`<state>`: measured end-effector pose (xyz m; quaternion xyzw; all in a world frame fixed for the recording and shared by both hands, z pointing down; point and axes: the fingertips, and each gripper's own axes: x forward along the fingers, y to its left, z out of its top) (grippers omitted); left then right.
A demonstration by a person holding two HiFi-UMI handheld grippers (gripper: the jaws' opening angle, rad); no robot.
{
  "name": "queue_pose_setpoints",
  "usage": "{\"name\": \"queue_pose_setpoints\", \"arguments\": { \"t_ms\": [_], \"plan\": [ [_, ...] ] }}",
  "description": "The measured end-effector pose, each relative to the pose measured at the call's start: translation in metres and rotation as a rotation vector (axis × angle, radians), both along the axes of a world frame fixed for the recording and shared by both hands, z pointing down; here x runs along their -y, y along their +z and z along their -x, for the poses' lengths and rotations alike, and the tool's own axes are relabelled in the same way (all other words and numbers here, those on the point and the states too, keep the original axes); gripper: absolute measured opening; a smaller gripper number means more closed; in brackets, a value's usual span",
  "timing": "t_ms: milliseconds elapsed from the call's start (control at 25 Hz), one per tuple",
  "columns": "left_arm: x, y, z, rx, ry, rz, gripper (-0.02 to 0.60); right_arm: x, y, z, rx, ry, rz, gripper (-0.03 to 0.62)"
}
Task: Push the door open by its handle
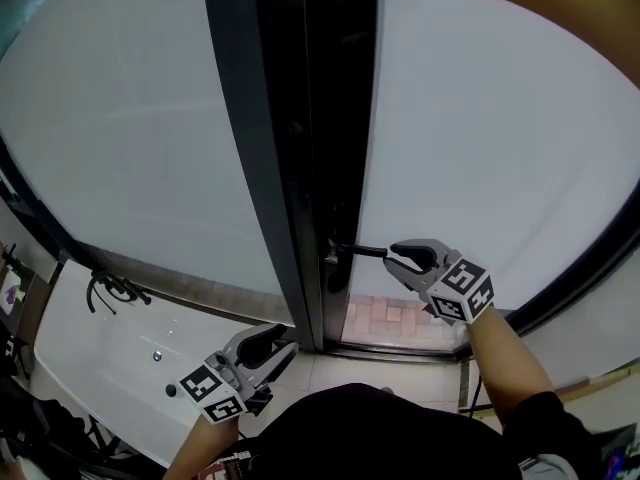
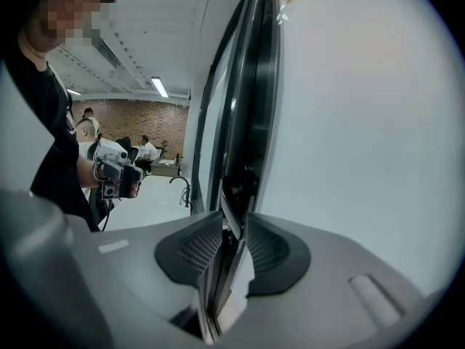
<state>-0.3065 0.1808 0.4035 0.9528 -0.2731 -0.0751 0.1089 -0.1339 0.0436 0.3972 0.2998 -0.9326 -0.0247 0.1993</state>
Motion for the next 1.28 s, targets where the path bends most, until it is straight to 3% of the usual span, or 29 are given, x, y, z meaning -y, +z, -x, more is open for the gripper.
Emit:
{"name": "queue_pose_setpoints", "arguments": {
  "t_ms": [400,600,760,1280],
  "plan": [
    [0.031,-0.004,-0.016,-0.016,-0.153,-0.004,0.137,0.019,0.021,0.015,-0.114,-0.206,0.046,0.057],
    [0.041,-0.013,-0.027,-0.018,-0.158,-0.014,0.137,0.019,0.024,0.018,-0.226,-0.263,0.091,0.051],
    [0.047,-0.008,-0.024,-0.013,-0.166,0.000,0.137,0.017,0.026,0.023,-0.301,-0.286,0.073,0.048],
    [0.054,0.000,-0.019,0.003,-0.152,0.027,0.138,0.020,0.052,0.037,-0.385,-0.306,0.064,0.055]
  ]
}}
